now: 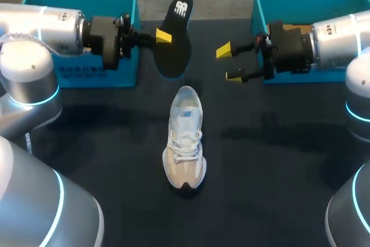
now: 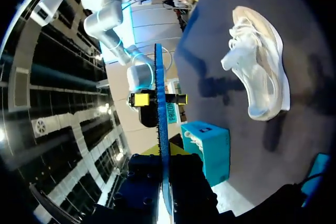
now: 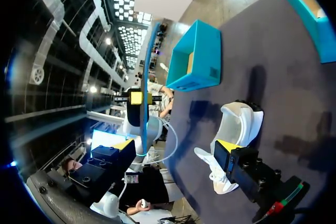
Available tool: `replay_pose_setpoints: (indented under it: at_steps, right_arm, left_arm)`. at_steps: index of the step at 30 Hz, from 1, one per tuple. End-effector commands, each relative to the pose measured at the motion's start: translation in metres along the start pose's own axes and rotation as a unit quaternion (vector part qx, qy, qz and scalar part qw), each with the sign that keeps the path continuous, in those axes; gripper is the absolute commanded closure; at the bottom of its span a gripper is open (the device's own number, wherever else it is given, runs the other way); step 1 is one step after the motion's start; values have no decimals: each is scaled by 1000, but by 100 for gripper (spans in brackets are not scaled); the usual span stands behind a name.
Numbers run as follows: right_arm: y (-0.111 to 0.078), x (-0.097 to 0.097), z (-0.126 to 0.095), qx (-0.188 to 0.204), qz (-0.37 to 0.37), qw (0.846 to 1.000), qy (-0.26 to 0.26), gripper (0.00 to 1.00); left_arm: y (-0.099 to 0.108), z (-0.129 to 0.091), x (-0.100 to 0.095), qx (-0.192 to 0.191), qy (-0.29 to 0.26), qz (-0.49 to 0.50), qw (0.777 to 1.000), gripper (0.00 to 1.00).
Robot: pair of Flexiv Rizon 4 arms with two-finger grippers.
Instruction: Take the shoe out of the shoebox, open the shoe tongue, remove and reinsert the insole, then place the shoe into the shoebox
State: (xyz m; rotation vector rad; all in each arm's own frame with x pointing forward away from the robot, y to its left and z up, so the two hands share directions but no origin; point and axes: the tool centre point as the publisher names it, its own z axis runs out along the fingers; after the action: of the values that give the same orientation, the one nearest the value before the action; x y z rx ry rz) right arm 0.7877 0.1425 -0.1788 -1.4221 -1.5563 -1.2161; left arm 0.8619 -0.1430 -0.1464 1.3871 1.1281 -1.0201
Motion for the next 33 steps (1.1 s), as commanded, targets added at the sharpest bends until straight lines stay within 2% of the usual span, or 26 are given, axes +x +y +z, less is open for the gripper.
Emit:
replay_pose_setpoints:
  at_steps: [1,9,20,31,32,33]
  right_arm:
    - [0,0,1,-1,0,1000,0,0]
    - [5,-1,-1,-9,5,1000,0,0]
    - [12,4,24,4,23,1000,13,0]
    - [14,10,44,16,18,999,31,0]
    - [14,9,44,16,18,999,32,5]
    - [14,9,45,17,18,999,32,5]
  left_arm:
    - [-6,6,2,-22,-4,18,1000,100]
    - [-11,17,9,-27,-15,17,999,100]
    - [-23,44,20,-31,-29,3,999,100]
    - [-18,64,19,-46,-49,-3,998,100]
    - [-18,65,19,-45,-50,-2,998,100]
    - [-17,66,19,-44,-51,-2,998,100]
